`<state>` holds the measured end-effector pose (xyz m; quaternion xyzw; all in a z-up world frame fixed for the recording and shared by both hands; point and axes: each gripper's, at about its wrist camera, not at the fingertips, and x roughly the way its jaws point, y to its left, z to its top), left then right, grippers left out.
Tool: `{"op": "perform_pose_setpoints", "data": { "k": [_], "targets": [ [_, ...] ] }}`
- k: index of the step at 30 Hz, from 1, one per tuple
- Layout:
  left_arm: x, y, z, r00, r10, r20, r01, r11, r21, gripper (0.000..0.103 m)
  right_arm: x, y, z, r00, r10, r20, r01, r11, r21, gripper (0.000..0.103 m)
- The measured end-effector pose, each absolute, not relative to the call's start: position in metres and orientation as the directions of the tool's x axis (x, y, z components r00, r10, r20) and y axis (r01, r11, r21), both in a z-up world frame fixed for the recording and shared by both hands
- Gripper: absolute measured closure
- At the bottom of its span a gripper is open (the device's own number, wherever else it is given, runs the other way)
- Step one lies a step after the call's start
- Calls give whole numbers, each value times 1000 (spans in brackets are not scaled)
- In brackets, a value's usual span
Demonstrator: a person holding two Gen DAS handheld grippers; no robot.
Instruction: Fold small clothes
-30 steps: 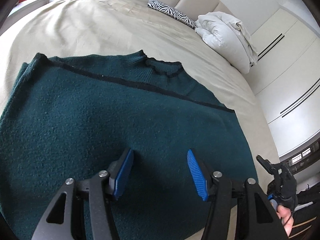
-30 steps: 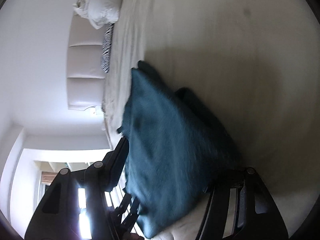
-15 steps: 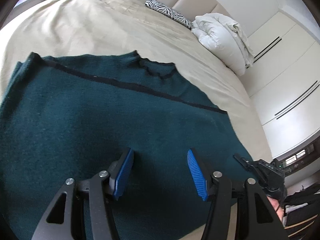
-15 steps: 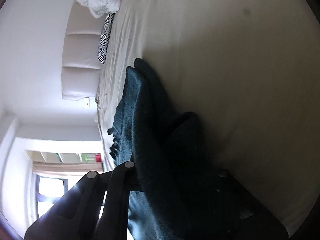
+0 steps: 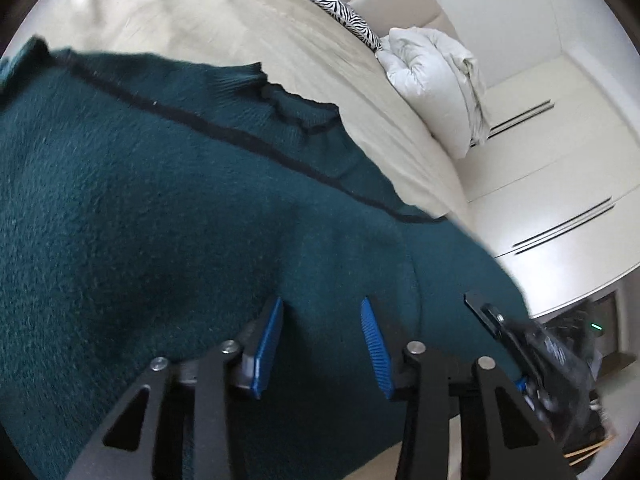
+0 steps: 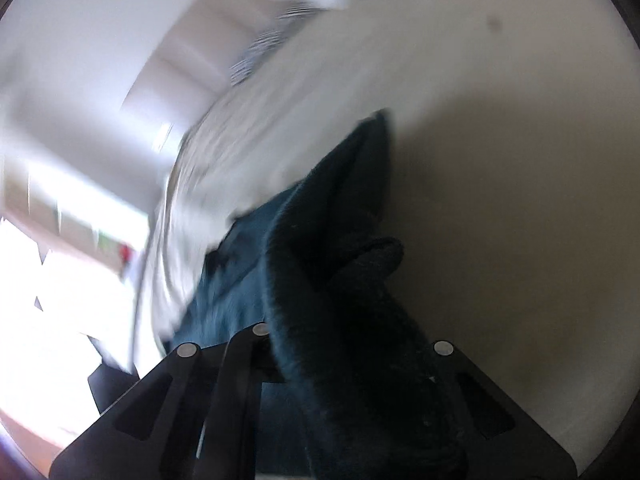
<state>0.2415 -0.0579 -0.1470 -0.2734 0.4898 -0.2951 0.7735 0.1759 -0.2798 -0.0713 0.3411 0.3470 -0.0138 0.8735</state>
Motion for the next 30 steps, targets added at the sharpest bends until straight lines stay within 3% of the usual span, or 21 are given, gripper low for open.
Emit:
{"op": "perform_pose_setpoints", "data": {
  "k": [2, 4, 8, 14, 19, 22, 25, 26, 27, 30],
  "targets": [
    [243, -51, -148, 329, -764, -555, 168, 626, -762, 56, 180, -224, -49, 742, 205, -638, 93, 911, 401, 93],
    [244, -44, -149, 318, -811, -491, 145, 554, -820, 45, 177, -168, -48, 720, 154, -677, -66, 986, 155, 93],
    [247, -29, -158, 294, -879, -376, 56, 409, -911, 42, 172, -122, -75, 709, 17, -705, -159, 978, -136, 93],
    [249, -22, -156, 322, -919, -229, -4, 241, -971, 16, 172, -116, -78, 736, -56, -675, -153, 957, -246, 93],
    [260, -38, -150, 285, -907, -310, -6, 322, -947, 14, 168, -113, -74, 758, -88, -647, -154, 939, -308, 93],
    [272, -52, -145, 255, -898, -357, -9, 367, -930, 29, 158, -108, -75, 763, -95, -639, -163, 929, -332, 93],
    [286, -68, -140, 202, -894, -400, 6, 410, -912, 77, 151, -102, -74, 772, -107, -627, -171, 915, -367, 93],
    [289, -73, -136, 196, -881, -430, 27, 443, -896, 85, 152, -100, -76, 774, -110, -624, -173, 911, -375, 93],
    [291, -76, -128, 200, -859, -471, 55, 490, -870, 90, 154, -96, -77, 775, -112, -622, -175, 908, -381, 93],
    [293, -82, -112, 205, -833, -515, 122, 543, -831, 91, 147, -93, -75, 785, -118, -609, -176, 899, -402, 93]
  ]
}}
